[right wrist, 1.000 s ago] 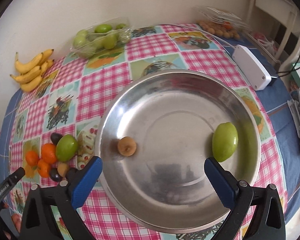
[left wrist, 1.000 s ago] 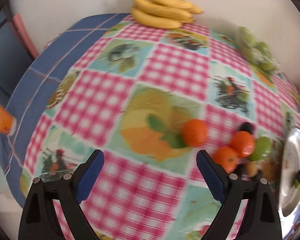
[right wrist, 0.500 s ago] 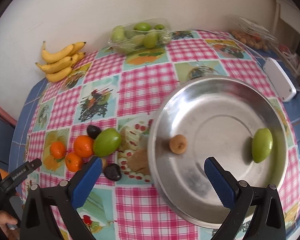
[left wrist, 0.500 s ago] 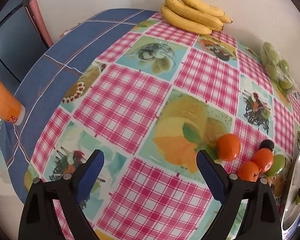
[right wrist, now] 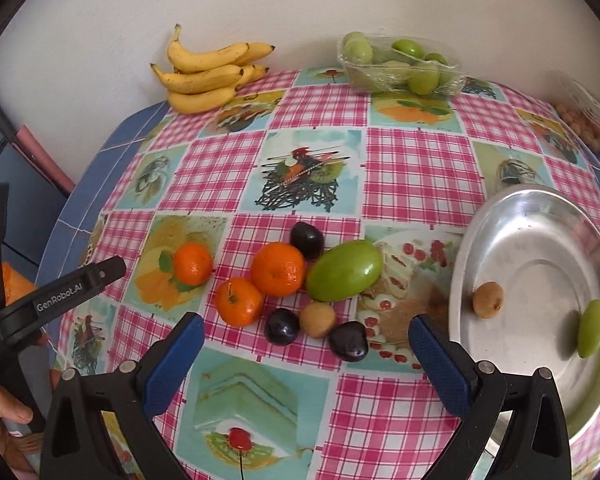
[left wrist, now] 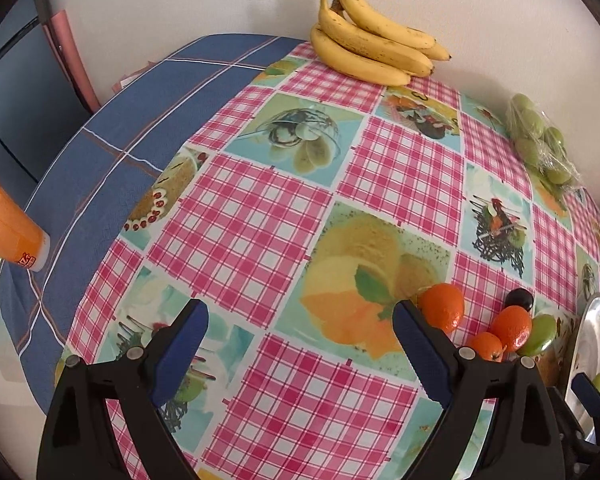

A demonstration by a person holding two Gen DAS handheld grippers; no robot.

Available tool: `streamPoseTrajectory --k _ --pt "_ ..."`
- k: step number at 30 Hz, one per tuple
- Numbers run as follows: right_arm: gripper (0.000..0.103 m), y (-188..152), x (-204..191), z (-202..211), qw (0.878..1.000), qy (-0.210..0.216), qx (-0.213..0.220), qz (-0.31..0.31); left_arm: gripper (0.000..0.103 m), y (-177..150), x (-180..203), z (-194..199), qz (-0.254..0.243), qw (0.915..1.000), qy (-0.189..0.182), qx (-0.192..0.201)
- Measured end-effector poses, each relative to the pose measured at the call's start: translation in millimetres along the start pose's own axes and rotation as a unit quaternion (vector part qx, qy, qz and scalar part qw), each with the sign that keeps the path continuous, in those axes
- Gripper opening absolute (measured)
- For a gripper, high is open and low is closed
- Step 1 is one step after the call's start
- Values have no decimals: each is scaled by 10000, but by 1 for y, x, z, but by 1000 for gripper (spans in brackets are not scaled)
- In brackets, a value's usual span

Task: Organize fruits
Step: 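Lower the kiwi into the steel bowl and open the left gripper, then grasp a tangerine with the left gripper while the right gripper grasps a dark plum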

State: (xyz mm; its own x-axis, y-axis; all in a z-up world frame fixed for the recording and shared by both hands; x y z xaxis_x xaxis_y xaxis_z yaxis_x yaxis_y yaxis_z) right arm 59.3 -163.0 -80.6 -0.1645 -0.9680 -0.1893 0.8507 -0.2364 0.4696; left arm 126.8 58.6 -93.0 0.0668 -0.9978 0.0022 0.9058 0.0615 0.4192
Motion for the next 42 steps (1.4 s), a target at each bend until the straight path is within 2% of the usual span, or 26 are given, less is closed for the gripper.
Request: streamPoseTrajectory --k 9,12,14,21,27,28,31,33,35,42 --pt "102 -4 16 -8 9989 108 -251 -385 94 -5 32 1 -447 9981 -395 -138" --pt "93 -5 20 -8 9989 88 -247 -392 94 -7 44 4 -541 9966 -594 -174" --pt "83 -5 22 -9 9988 125 -274 -395 94 -8 51 5 -511 9956 -748 -246" --pt "63 -10 26 -17 9981 95 -458 -391 92 -21 76 -2 -662 9901 -1087 -594" --pt "52 -19 30 -29 9969 -27 -698 -356 82 -32 99 -12 -863 9831 -1351 -884" --pt "50 -20 30 -31 9967 -30 -728 -361 77 -33 103 -14 -905 9823 -1361 -912" --pt "48 -21 32 -35 9962 -20 -778 -386 75 -35 113 -15 -1024 9804 -1418 -909" --pt "47 -21 31 -36 9963 -25 -776 -367 70 -36 119 -15 -1068 9787 -1500 -906" --pt "45 -20 31 -36 9963 -15 -779 -355 60 -38 124 -16 -1083 9772 -1562 -950" --pt "38 -21 31 -36 9962 -84 -813 -313 46 -39 135 -19 -1168 9737 -1701 -969"
Point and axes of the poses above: each gripper's, at about its wrist camera, not at the fingertips, and z roughly against the way its jaws point, x to its right, y to its top, the point moved 8 cm from there along -z, roughly the way its jaws point, and after that the axes turned 1 degree about y, right-handed, at the moved point
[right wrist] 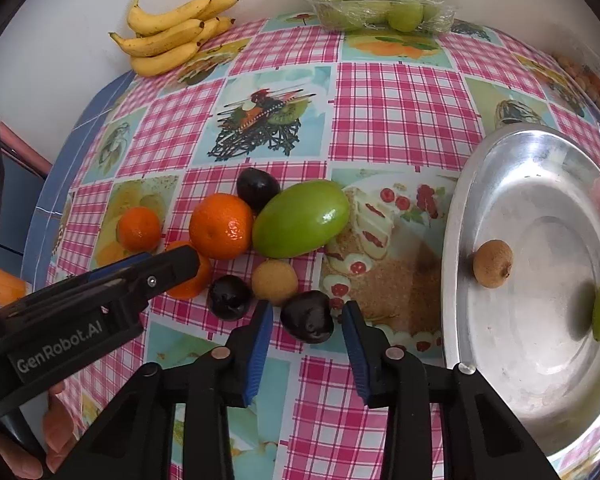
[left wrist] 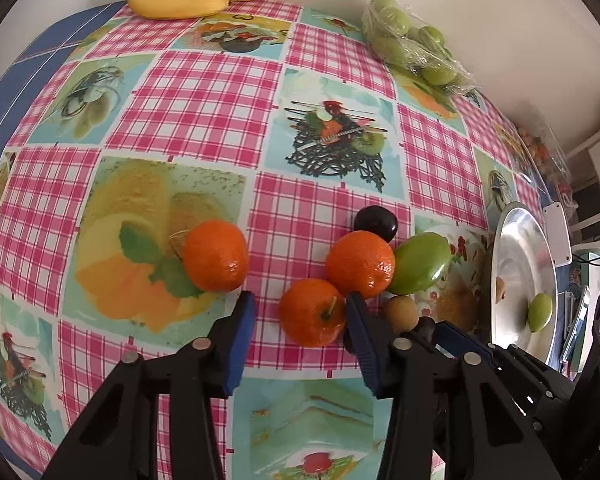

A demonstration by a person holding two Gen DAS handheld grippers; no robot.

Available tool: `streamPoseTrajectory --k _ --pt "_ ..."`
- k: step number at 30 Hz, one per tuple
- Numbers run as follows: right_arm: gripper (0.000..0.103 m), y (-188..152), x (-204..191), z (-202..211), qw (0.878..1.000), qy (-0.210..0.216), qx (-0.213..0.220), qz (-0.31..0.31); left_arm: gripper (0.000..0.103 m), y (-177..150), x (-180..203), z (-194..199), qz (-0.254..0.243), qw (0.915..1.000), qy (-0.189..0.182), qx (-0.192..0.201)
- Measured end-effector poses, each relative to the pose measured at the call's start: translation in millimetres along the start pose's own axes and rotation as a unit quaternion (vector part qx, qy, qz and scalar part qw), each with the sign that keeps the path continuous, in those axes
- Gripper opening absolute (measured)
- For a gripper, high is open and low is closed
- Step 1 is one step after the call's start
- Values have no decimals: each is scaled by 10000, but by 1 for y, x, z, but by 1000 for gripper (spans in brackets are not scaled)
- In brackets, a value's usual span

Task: Organize fruits
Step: 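Grasp a tangerine with the left gripper while the right gripper grasps a dark plum, then carry the tangerine into the steel bowl and open the left gripper while the right carries the plum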

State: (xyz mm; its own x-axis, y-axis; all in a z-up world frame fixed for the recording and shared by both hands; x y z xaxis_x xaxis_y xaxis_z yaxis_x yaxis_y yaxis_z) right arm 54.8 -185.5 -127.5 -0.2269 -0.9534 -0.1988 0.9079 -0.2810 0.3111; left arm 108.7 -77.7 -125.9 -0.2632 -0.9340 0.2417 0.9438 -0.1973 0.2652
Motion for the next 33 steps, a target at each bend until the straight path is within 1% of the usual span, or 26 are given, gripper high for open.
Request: streamPoseTrajectory --k 2,6,8,12,14,17,23,30,33 --pt "36 0 1 -1 10000 2 -10 -16 41 0 2 -1 -37 10000 -37 -21" --pt "34 -1 2 -2 10000 -24 -38 -19 40 -1 4 -6 -85 9999 -41 -104" --pt "33 -1 2 -2 10000 -34 -38 -25 38 -2 5 -9 -58 9998 -101 -151" --pt "32 -1 2 -2 10000 -58 -38 -22 38 -2 6 -10 -79 9998 -93 -135" --pt "29 -1 2 -2 10000 -32 -38 -36 37 -3 5 -9 -64 9998 -90 -138" --pt "27 -1 1 0 10000 -7 -20 -50 37 -3 2 -6 -41 9999 -19 -122" --pt "27 -1 1 6 9999 104 7 -105 37 0 0 6 18 10000 -44 4" --pt "27 9 -1 37 9985 328 385 -224 37 11 -1 29 98 9994 -136 317" --pt "27 12 0 43 9987 249 380 -249 37 13 0 36 113 9990 -174 393"
Point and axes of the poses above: each gripper's, at about its wrist camera, not at the fingertips, and z roughly against the way its jaws point, x to its right, y to its top, the point moved 8 cm from there along -z, roughly the way its jaws point, and after that the axes turned 1 degree about y, right-handed, at the moved point
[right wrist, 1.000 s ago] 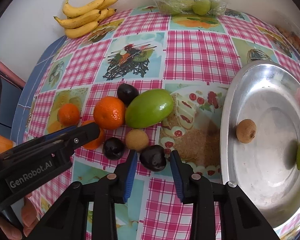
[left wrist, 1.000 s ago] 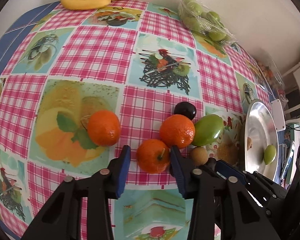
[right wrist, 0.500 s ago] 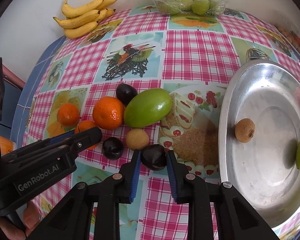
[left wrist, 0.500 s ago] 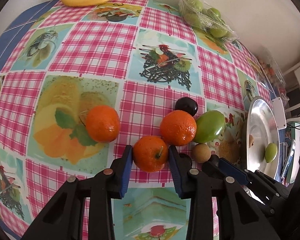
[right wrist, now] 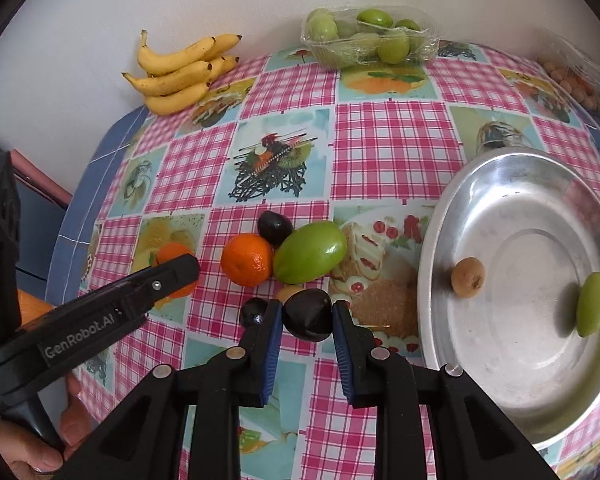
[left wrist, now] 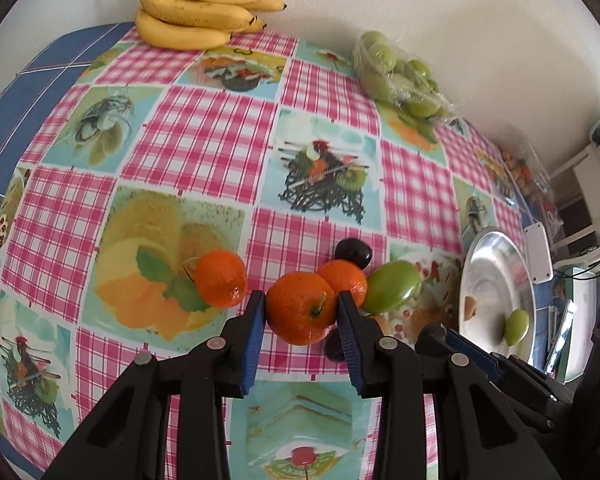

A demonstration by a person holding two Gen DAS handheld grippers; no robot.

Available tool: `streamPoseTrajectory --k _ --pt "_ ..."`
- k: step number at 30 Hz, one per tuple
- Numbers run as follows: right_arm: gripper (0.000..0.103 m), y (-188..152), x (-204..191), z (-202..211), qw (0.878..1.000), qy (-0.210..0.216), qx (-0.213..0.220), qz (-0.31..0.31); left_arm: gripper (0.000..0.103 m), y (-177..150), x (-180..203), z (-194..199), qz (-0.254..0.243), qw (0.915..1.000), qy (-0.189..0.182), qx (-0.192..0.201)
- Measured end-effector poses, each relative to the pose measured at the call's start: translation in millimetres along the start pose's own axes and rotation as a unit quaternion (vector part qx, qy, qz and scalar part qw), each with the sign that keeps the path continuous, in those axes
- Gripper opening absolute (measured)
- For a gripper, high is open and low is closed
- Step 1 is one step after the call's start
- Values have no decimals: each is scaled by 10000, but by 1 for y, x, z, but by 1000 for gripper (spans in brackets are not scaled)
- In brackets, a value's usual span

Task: Organize fruits
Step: 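Carry the tangerine into the steel bowl and open the left gripper while the right carries the plum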

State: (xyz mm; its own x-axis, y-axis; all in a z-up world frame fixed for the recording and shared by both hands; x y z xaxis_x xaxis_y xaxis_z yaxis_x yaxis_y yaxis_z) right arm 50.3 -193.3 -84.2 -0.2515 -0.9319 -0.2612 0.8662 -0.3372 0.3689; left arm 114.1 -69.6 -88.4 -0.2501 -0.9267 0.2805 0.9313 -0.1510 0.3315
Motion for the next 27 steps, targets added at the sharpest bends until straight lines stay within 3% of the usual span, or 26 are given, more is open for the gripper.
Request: streamPoseTrajectory --k 11,21,27 --pt "27 17 19 10 9993 -351 8 -98 37 0 12 -4 8 10000 -51 -29" --pt "27 15 69 28 9962 -585 143 -628 37 -6 49 -4 -598 9980 184 55" --pt "27 6 112 45 9908 -772 258 -1078 37 -20 93 -4 -1054 9944 -72 -9"
Point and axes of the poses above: each gripper's, at about its wrist camera, not at the fingertips, and z roughly against the way its jaws point, x to its right, y to its top, the point moved 8 cm from there along -z, roughly the way its jaws point, and after that the axes turned 1 degree about y, right-handed, at the moved point
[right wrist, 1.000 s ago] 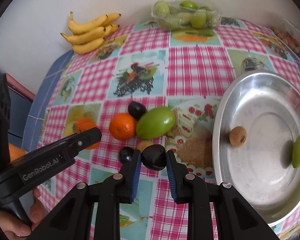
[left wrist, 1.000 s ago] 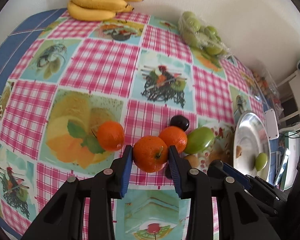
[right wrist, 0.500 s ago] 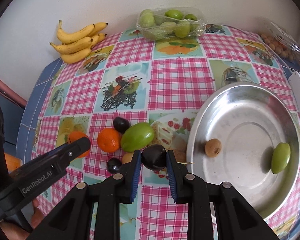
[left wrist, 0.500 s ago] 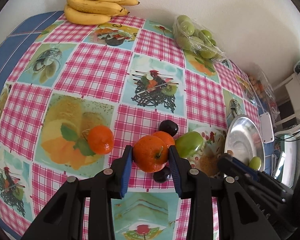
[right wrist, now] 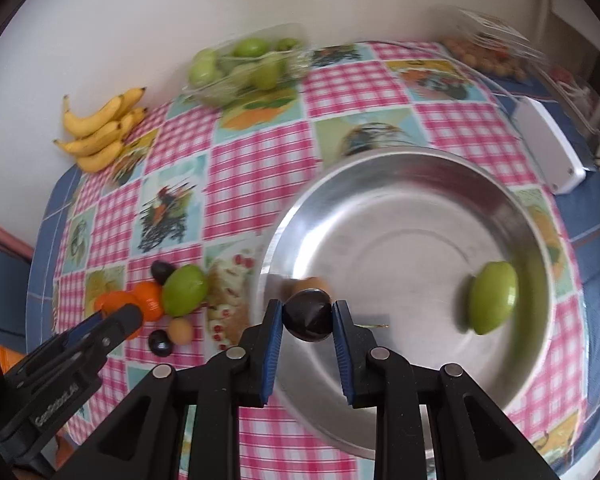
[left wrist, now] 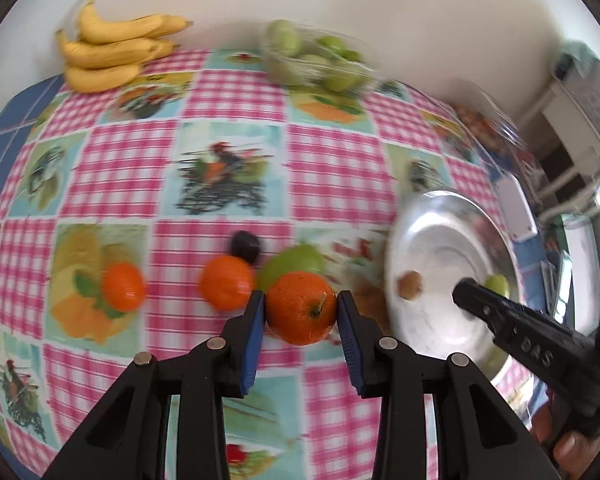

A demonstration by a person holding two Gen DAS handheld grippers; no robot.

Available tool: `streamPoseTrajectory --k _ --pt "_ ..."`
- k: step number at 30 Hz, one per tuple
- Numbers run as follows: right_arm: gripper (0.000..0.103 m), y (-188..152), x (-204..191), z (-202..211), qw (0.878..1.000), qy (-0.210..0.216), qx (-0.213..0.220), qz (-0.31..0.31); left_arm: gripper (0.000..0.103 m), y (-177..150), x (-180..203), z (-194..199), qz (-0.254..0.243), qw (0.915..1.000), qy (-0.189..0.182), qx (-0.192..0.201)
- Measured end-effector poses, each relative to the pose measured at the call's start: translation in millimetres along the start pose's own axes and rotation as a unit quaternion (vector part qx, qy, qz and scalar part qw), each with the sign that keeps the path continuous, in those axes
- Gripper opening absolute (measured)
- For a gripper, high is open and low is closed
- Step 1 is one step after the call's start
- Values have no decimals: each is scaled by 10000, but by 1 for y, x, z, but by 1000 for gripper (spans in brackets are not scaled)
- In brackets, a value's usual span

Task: Organize fruits
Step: 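Carry the tangerine into the steel bowl and open the left gripper while the right carries the plum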

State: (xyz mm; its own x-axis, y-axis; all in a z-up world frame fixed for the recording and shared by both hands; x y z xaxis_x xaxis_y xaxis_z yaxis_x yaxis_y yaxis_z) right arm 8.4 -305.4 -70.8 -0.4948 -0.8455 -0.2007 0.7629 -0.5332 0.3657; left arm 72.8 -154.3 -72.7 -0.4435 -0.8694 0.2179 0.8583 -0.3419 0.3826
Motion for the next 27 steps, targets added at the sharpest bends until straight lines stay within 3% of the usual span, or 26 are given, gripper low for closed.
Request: streamPoseTrajectory --k 11,19,27 --pt "27 -5 72 8 9978 -169 6 -640 37 -21 79 -18 -899 9957 -124 -191" --pt "27 -9 70 -3 9980 -99 -153 -607 37 -34 102 -33 -1293 9911 -75 -321" --pt "27 -20 69 -23 9973 -173 -489 -520 37 -33 101 -39 -1217 9920 -81 -316"
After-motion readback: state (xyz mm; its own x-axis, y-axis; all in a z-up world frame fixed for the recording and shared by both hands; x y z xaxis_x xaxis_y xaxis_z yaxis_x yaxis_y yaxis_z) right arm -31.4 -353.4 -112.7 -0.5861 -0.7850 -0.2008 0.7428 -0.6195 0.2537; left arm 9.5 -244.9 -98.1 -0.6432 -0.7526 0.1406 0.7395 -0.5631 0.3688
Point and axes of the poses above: each gripper's, at about its wrist camera, not at the fingertips, and z roughly against the way its jaws point, x to its right, y to its top, the point moved 8 cm from there along -z, roughly the way its jaws point, and after that the axes turned 1 degree about y, right-handed, at the moved point
